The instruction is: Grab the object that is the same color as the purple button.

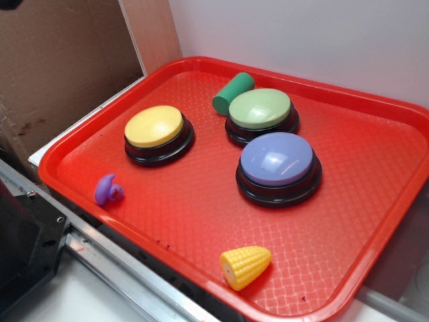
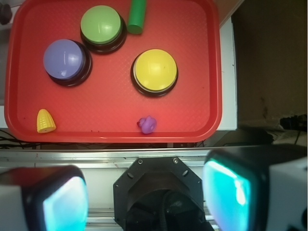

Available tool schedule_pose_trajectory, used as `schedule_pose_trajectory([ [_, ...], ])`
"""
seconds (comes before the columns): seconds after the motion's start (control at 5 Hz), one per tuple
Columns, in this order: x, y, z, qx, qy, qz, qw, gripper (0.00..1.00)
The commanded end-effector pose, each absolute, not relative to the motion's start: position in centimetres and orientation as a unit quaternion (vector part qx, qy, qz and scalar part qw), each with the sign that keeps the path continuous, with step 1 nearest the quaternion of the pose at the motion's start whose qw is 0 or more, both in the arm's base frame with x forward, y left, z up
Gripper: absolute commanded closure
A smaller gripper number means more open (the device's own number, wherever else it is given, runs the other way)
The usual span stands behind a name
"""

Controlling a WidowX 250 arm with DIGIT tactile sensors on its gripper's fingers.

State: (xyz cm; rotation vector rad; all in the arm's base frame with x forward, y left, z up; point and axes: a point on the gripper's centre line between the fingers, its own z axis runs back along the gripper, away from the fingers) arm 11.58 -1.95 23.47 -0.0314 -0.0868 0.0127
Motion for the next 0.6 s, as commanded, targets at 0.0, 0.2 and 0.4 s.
schedule_pose_trajectory([
  [0.0, 11.6, -2.0, 23.5, -0.016, -0.043, 0.006, 0.999, 0.0],
  [0.2, 12.2, -2.8, 22.3, -0.033, -0.068, 0.021, 0.997, 0.0],
  [0.4, 13.2, -4.6, 21.1, -0.029, -0.083, 0.02, 0.996, 0.0],
])
